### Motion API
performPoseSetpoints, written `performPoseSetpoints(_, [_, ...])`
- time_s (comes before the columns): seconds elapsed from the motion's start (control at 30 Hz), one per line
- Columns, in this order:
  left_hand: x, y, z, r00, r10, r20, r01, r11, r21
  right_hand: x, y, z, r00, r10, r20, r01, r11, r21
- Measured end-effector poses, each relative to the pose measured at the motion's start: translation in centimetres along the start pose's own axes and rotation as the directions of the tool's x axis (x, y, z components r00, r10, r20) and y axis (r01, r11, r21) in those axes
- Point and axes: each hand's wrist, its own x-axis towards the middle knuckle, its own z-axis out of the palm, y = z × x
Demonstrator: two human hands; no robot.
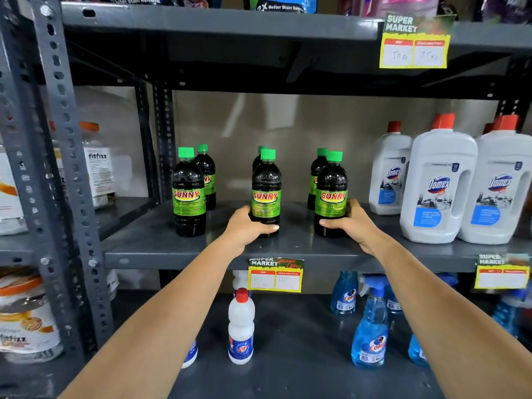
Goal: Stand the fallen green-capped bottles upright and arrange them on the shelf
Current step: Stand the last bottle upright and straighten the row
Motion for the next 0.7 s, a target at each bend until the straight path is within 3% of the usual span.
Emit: performPoseSetpoints(0.7, [-0.5, 0.18, -0.02, 1.0, 0.025, -0.019, -0.023, 0.998, 0.063, -0.28, -0.47, -0.02, 0.999, 0.001, -0.034, -0.003, 0.999, -0.052])
